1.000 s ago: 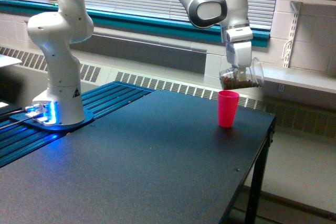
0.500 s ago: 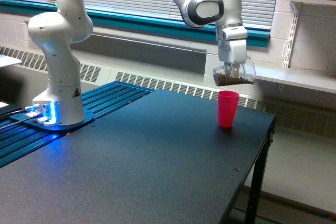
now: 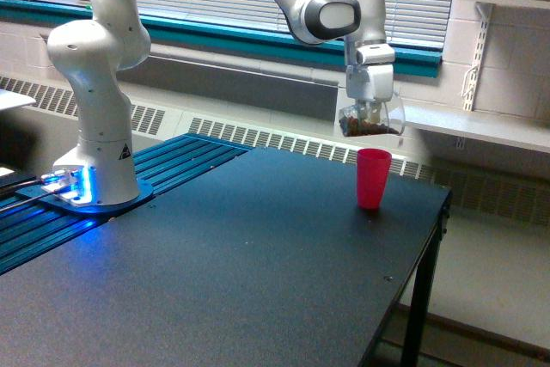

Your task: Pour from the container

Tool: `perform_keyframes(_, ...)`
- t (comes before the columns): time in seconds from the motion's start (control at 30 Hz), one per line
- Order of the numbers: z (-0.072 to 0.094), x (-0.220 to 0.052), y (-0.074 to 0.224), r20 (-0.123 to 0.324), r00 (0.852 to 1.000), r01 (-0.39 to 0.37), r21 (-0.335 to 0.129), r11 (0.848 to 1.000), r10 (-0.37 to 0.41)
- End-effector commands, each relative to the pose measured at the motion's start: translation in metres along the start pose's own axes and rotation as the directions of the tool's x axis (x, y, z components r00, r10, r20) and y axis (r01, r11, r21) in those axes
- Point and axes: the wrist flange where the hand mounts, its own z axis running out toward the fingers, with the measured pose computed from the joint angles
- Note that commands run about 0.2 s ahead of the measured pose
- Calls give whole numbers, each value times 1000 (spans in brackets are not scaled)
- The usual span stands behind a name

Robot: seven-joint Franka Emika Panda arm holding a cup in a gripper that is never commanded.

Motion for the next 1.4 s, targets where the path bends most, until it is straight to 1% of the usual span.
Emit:
perform_keyframes(0.03, -1, -18, -7, 12, 1000, -3, -22, 1000, 3)
perform_keyframes(0.23, 3, -28, -6, 29, 1000, -3, -32, 999, 4)
perform_keyframes(0.43, 5, -39, -7, 49, 999, 16, -44, 999, -14)
perform_keyframes(0.83, 13, -53, -8, 88, 996, 32, -58, 998, -27)
perform_keyframes(1.07, 18, -56, -4, 115, 993, 37, -72, 997, -28)
perform_keyframes(1.4, 20, -50, -6, 139, 989, 66, -90, 994, -54)
